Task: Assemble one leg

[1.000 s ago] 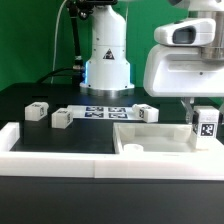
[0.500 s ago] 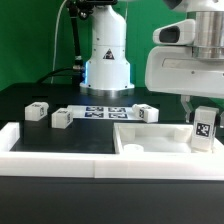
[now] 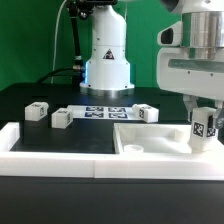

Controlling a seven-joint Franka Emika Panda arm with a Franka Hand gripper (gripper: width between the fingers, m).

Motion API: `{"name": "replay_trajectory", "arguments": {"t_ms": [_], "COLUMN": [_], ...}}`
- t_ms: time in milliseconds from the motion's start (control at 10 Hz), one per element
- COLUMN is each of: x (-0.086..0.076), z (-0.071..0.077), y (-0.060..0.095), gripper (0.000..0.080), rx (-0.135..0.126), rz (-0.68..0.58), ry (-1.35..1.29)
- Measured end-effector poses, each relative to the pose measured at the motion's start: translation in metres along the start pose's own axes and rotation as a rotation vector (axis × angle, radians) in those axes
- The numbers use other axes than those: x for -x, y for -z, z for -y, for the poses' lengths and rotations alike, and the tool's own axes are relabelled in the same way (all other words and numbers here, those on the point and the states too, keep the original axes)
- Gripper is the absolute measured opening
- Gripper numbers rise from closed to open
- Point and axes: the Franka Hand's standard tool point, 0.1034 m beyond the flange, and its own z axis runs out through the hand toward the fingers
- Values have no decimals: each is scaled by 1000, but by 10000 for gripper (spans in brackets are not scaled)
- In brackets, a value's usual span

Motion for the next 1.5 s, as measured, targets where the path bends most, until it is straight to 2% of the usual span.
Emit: {"name": "replay_trajectory", "arguments": {"t_ms": [200,300,400,500,600,1000,1200,1400,1500], "x": [0,0,0,-1,-5,-10,-4,4,2], "z": [0,0,0,-1,-1,-1,2,4,5], "y": [0,0,0,0,1,3,3,3,4], "gripper": [290,388,388,568,632,649,649,649,649], "rx": [-1,-1,-3,-1,1,4,5,31,37], "rz": [2,2,2,5,10,10,4,-15,-7], "ry": [-30,-13,11,57,146,599,700,925,1033]}}
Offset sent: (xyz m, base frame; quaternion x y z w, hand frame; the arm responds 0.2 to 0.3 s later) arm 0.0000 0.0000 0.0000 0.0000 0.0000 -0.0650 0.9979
